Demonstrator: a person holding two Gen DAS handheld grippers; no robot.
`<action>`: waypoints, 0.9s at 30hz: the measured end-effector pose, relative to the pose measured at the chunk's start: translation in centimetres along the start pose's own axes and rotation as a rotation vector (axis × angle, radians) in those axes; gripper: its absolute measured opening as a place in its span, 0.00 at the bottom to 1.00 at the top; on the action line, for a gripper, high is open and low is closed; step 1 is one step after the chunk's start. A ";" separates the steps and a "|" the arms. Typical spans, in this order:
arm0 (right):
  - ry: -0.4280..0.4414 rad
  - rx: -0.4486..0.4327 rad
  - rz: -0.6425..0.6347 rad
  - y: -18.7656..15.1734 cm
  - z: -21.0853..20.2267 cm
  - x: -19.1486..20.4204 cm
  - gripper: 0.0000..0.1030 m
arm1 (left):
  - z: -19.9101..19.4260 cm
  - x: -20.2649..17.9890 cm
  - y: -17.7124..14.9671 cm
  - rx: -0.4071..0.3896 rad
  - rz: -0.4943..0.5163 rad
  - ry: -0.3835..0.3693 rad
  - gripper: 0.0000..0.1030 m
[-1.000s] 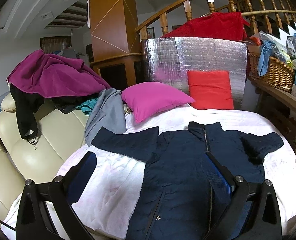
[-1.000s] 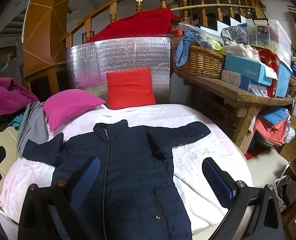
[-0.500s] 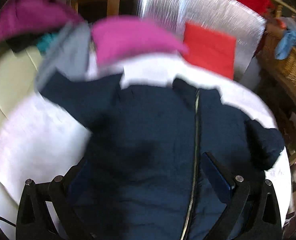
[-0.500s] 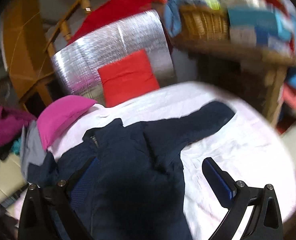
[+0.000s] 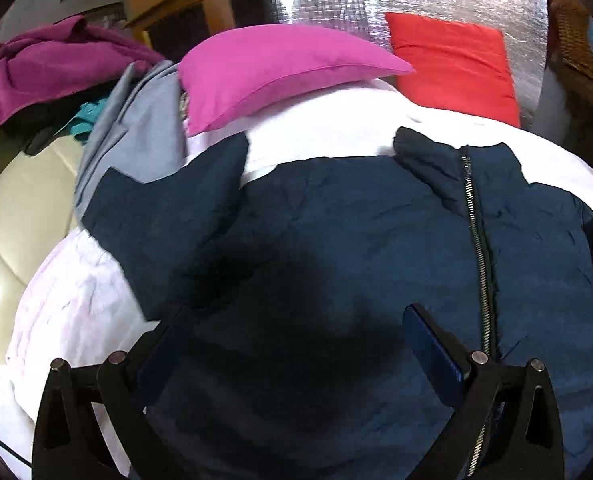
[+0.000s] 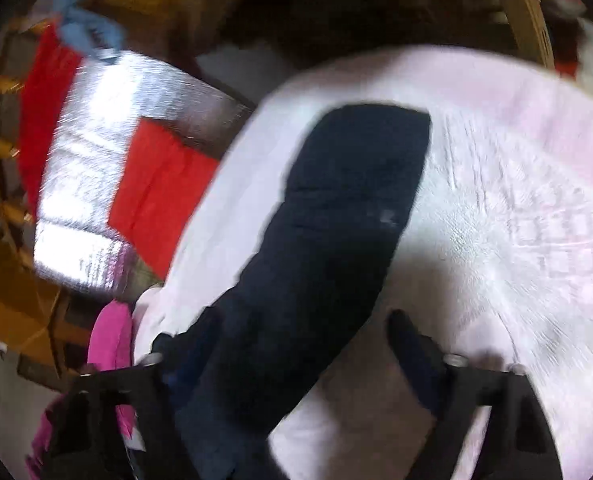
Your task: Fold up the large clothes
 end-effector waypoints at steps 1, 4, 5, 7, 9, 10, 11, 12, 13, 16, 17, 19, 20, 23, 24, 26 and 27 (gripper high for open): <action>-0.005 -0.002 0.009 0.2 0.5 -0.4 0.61 | 0.0 -0.1 0.1 -0.004 0.003 -0.007 1.00; 0.013 -0.030 0.008 0.6 1.0 -0.1 0.28 | 0.2 -0.2 0.7 -0.007 0.010 -0.025 1.00; 0.025 -0.039 0.002 0.4 1.0 0.5 0.23 | 0.3 0.0 0.8 -0.001 0.007 -0.026 1.00; 0.031 -0.093 -0.077 0.2 0.0 2.8 0.14 | 0.7 0.7 1.1 0.015 -0.009 -0.027 1.00; 0.090 -0.108 -0.187 -1.1 -0.9 7.4 0.14 | 1.0 2.0 1.4 0.032 -0.043 -0.027 1.00; 0.129 -0.103 -0.232 -2.0 -1.1 9.8 0.14 | 1.2 2.9 1.6 0.033 -0.066 -0.023 1.00; 0.176 -0.091 -0.287 -3.4 -1.4 12.5 0.14 | 1.2 3.9 1.9 0.030 -0.093 -0.013 1.00; 0.220 -0.075 -0.339 -5.1 -1.6 14.9 0.14 | 1.1 4.6 2.1 0.025 -0.110 -0.008 1.00; 0.269 -0.048 -0.397 -7.6 -1.6 17.7 0.14 | 1.0 5.5 2.2 0.018 -0.130 -0.002 1.00; 0.380 0.099 -0.479 -15.5 0.0 22.9 0.14 | 0.7 7.8 2.8 0.001 -0.171 0.025 1.00; 0.397 0.153 -0.495 -18.3 1.0 23.9 0.14 | 0.6 8.3 2.8 0.000 -0.180 0.031 1.00; 0.415 0.248 -0.508 -23.0 3.0 24.8 0.17 | 0.4 9.2 2.5 0.004 -0.195 0.024 1.00; 0.416 0.328 -0.496 -26.1 4.6 24.7 0.17 | 0.3 9.5 2.3 0.007 -0.204 0.018 1.00; 0.387 0.494 -0.434 -31.7 7.6 22.9 0.40 | -0.2 9.8 2.0 0.006 -0.212 0.003 1.00; 0.343 0.551 -0.391 -33.2 8.6 21.6 0.63 | -0.5 9.9 1.9 0.002 -0.209 -0.006 1.00; 0.314 0.601 -0.298 -34.6 8.8 19.5 0.71 | -0.8 9.5 1.9 -0.004 -0.199 -0.036 1.00; 0.327 0.603 -0.278 -34.4 7.9 19.3 0.71 | -0.9 9.2 1.8 -0.004 -0.195 -0.053 1.00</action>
Point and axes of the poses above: each gripper's, at about its wrist camera, not at the fingertips, and z roughly the way its jaws point, x to its left, y to its top, the point moved 10 cm from there along z, roughly the way its jaws point, and after that the axes turned 8 degrees about y, right-handed, at the moved point
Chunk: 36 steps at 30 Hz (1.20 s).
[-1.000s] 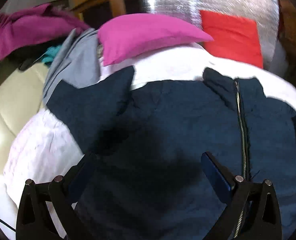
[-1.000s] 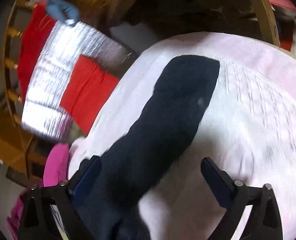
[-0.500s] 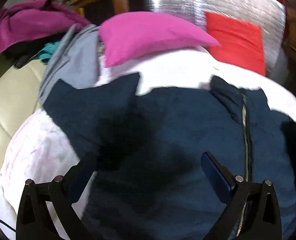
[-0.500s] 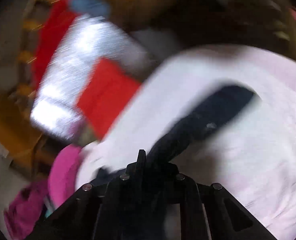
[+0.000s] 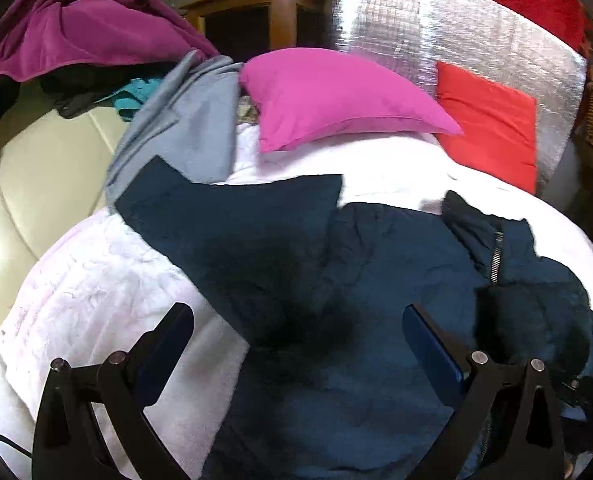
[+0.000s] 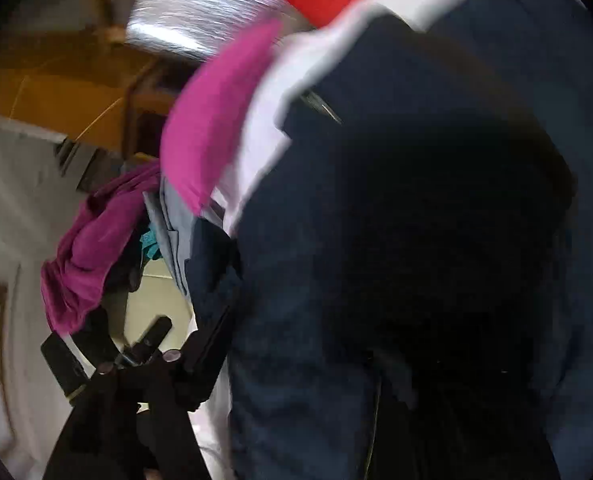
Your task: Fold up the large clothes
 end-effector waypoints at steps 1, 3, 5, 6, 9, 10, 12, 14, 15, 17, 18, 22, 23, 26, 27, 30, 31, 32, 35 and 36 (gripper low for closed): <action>0.011 -0.010 0.007 -0.1 -1.3 0.3 0.71 | -0.2 -0.5 -0.1 0.003 0.006 -0.025 1.00; 0.060 -0.039 0.014 -0.1 -4.5 1.0 0.75 | -0.6 -2.2 -0.5 0.009 0.023 -0.091 1.00; 0.120 -0.100 -0.014 0.4 -9.2 2.2 0.82 | -1.1 -4.0 -1.0 0.017 0.056 -0.152 1.00; 0.108 -0.153 -0.037 1.2 -11.3 2.3 0.83 | -1.4 -5.3 -1.3 0.019 0.080 -0.184 1.00; -0.062 -0.353 -0.069 4.1 -18.0 -0.9 0.84 | -2.8 -10.0 -2.6 0.012 0.172 -0.281 1.00; -0.143 -0.397 -0.054 5.0 -19.3 -2.7 0.84 | -3.1 -11.4 -3.0 0.016 0.196 -0.309 1.00; -0.293 -0.445 -0.025 6.4 -21.2 -6.3 0.81 | -3.6 -14.3 -4.0 0.027 0.244 -0.359 1.00; -0.366 -0.446 -0.004 7.3 -21.1 -8.8 0.70 | -3.5 -17.2 -5.0 0.037 0.292 -0.373 1.00; -0.374 -0.445 0.013 7.7 -20.8 -9.7 0.65 | -3.4 -18.0 -5.4 0.041 0.306 -0.369 1.00; -0.386 -0.450 0.034 8.6 -20.2 -11.2 0.65 | -2.7 -20.1 -6.2 0.052 0.337 -0.347 1.00; -0.398 -0.441 0.038 8.8 -19.3 -11.6 0.65 | -2.5 -20.8 -6.4 0.051 0.345 -0.339 1.00; -0.421 -0.377 0.018 9.4 -16.4 -12.1 0.34 | -0.8 -22.7 -7.1 0.055 0.378 -0.280 1.00; -0.440 -0.378 0.001 9.5 -16.3 -12.0 0.31 | -0.5 -22.6 -7.2 0.049 0.383 -0.273 0.99; -0.423 -0.421 -0.007 9.9 -16.2 -10.5 0.20 | 0.3 -22.8 -7.4 0.058 0.381 -0.335 0.65; -0.417 -0.425 -0.014 10.1 -16.3 -9.9 0.19 | 0.6 -22.3 -7.3 0.083 0.360 -0.353 0.58; -0.447 -0.423 -0.056 10.1 -16.1 -9.3 0.19 | 0.7 -20.6 -6.1 0.107 0.272 -0.399 0.38; -0.457 -0.421 -0.056 10.1 -16.0 -9.4 0.19 | 0.8 -20.0 -5.8 0.115 0.256 -0.406 0.35; -0.462 -0.417 -0.049 10.0 -16.1 -9.7 0.18 | 0.7 -19.4 -5.4 0.124 0.236 -0.416 0.31; -0.461 -0.420 -0.028 9.6 -16.7 -10.5 0.18 | 0.3 -16.8 -4.3 0.136 0.192 -0.431 0.30; -0.464 -0.424 -0.025 9.6 -16.7 -10.5 0.18 | 0.2 -15.7 -4.0 0.131 0.185 -0.419 0.30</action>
Point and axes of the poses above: each gripper's, at about its wrist camera, not at the fingertips, and z roughly the way its jaws point, x to its left, y to its top, the point moved 10 cm from there along z, roughly the way its jaws point, and after that the axes turned 8 degrees about y, right-handed, at the moved point
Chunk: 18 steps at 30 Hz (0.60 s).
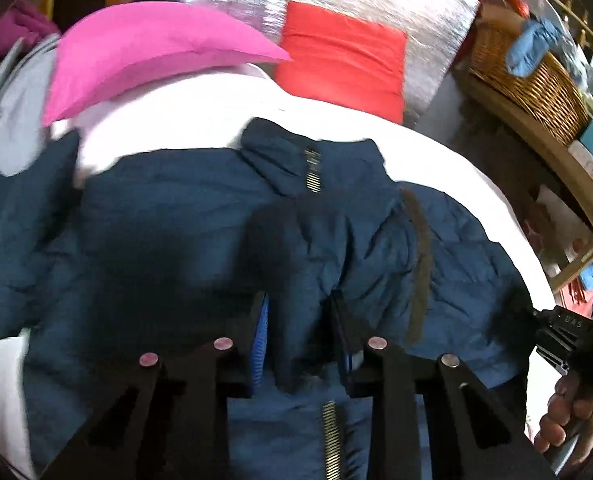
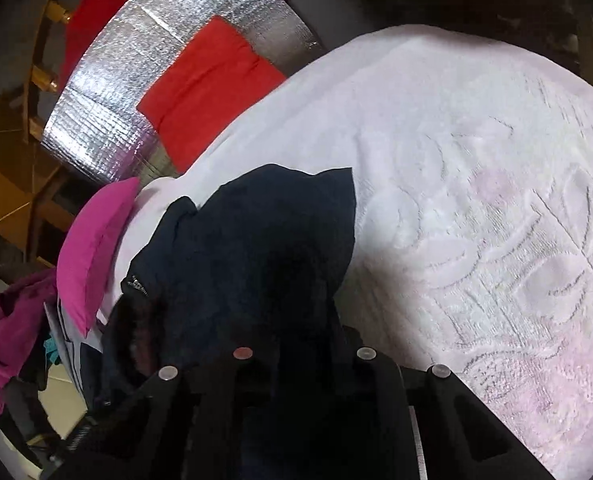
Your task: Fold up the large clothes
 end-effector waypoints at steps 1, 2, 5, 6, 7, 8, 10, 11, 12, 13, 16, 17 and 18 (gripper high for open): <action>-0.001 -0.002 0.001 0.1 -0.4 -0.3 0.18 | -0.7 1.1 0.1 -0.009 -0.006 0.014 0.30; -0.007 -0.005 -0.001 0.1 -0.5 -0.2 0.18 | -1.3 2.1 0.2 -0.016 -0.011 0.020 0.30; -0.029 -0.010 -0.016 0.0 -1.2 -0.7 0.18 | -3.3 5.7 0.4 -0.042 -0.053 0.014 0.30; -0.032 -0.010 -0.012 -0.1 -1.6 -0.8 0.21 | -4.1 7.3 0.4 -0.053 -0.073 0.018 0.33; -0.040 -0.012 -0.011 -0.1 -1.7 -0.8 0.21 | -4.6 8.7 0.5 -0.065 -0.091 0.027 0.35; -0.057 -0.021 -0.024 -0.1 -2.1 -0.6 0.22 | -5.2 10.5 0.6 -0.083 -0.119 0.045 0.45; -0.124 -0.077 -0.069 0.3 -3.8 -0.2 0.38 | -5.8 12.7 0.7 -0.110 -0.173 0.077 0.63; -0.157 -0.132 -0.099 0.6 -4.9 0.5 0.50 | -6.1 13.5 0.8 -0.124 -0.194 0.086 0.66; -0.160 -0.182 -0.124 0.8 -5.8 1.3 0.73 | -6.1 14.1 0.9 -0.121 -0.201 0.098 0.67; -0.148 -0.250 -0.156 1.0 -6.9 2.5 0.79 | -6.1 14.6 0.9 -0.113 -0.212 0.113 0.68; 0.001 -0.264 -0.247 -0.2 -6.9 7.4 0.79 | -5.8 16.7 1.0 -0.094 -0.276 0.133 0.72; 0.098 -0.206 -0.255 -1.3 -5.7 9.2 0.79 | -5.7 18.0 1.0 -0.084 -0.304 0.144 0.73; 0.174 -0.139 -0.235 -2.4 -4.1 10.4 0.79 | -5.6 19.1 0.9 -0.076 -0.325 0.155 0.72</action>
Point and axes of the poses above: each gripper's, at about its wrist camera, not at the fingertips, and z roughly the way its jaws point, x to its left, y to its top, the point moved 10 cm from there along z, roughly the way its jaws point, and after that the axes turned 8 degrees about y, right-handed, at the moved point
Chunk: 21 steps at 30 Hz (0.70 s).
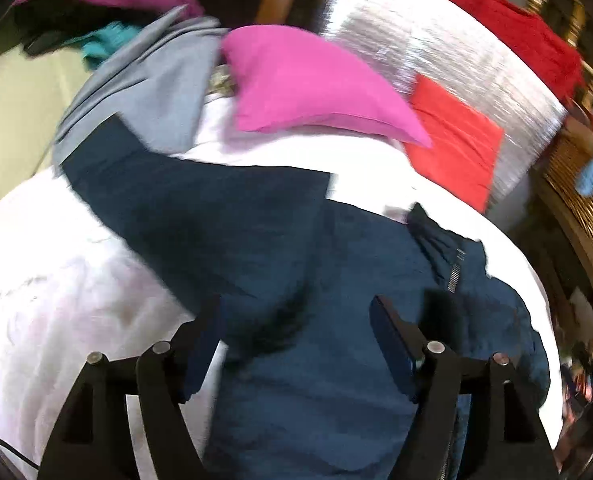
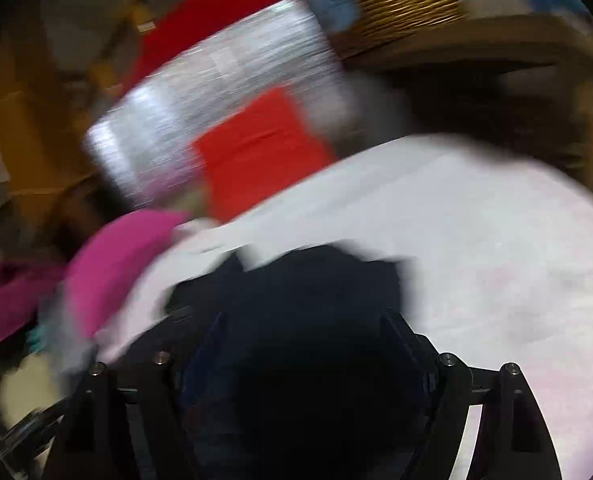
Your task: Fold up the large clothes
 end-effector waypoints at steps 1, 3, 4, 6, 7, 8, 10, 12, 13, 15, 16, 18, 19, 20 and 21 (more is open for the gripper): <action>0.043 0.044 0.031 -0.8 1.2 0.6 0.79 | 0.2 1.1 0.2 0.006 -0.020 0.013 0.72; 0.113 0.139 0.115 -3.1 4.6 1.5 0.79 | 0.6 4.2 0.8 0.007 -0.082 0.047 0.73; 0.119 0.187 0.144 -4.3 6.2 1.7 0.79 | 0.8 5.5 1.1 0.006 -0.112 0.062 0.73; 0.129 0.271 0.198 -6.7 9.2 2.1 0.78 | 1.5 8.1 1.5 0.014 -0.172 0.087 0.75; 0.140 0.271 0.211 -7.2 9.8 2.6 0.78 | 1.9 9.5 1.6 0.021 -0.206 0.096 0.75; 0.159 0.267 0.210 -7.4 10.2 3.6 0.78 | 2.3 10.7 1.8 0.026 -0.234 0.099 0.75; 0.287 0.290 0.202 -7.5 10.7 7.4 0.79 | 3.4 13.2 2.2 0.039 -0.309 0.087 0.75; 0.450 0.318 0.167 -7.5 10.1 11.9 0.79 | 4.4 15.1 2.4 0.045 -0.383 0.057 0.75; 0.554 0.326 0.154 -7.5 9.2 14.3 0.78 | 5.0 16.0 2.5 0.050 -0.425 0.038 0.75; 0.620 0.300 0.110 -7.2 7.8 16.4 0.78 | 6.3 17.2 2.6 0.071 -0.506 -0.015 0.75; 0.596 0.292 0.076 -7.3 7.6 16.4 0.78 | 6.8 17.4 2.9 0.072 -0.537 -0.052 0.75; 0.500 0.282 0.043 -7.7 8.0 14.8 0.78 | 7.7 18.0 3.7 0.063 -0.567 -0.090 0.75; 0.479 0.276 0.053 -7.9 8.3 13.9 0.76 | 8.1 18.3 4.0 0.061 -0.585 -0.103 0.75; 0.453 0.272 0.059 -8.3 8.6 12.8 0.74 | 8.5 18.6 4.4 0.065 -0.603 -0.117 0.75; 0.409 0.282 0.051 -8.7 8.6 11.7 0.64 | 9.2 18.8 4.8 0.079 -0.632 -0.139 0.75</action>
Point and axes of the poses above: each gripper's, at about its wrist camera, not at the fingertips, and z roughly the way its jaws point, x to its left, y to its top, the point moved 10 cm from there along z, roughly the way its jaws point, and after that the axes turned 8 degrees about y, right-handed, at the moved point
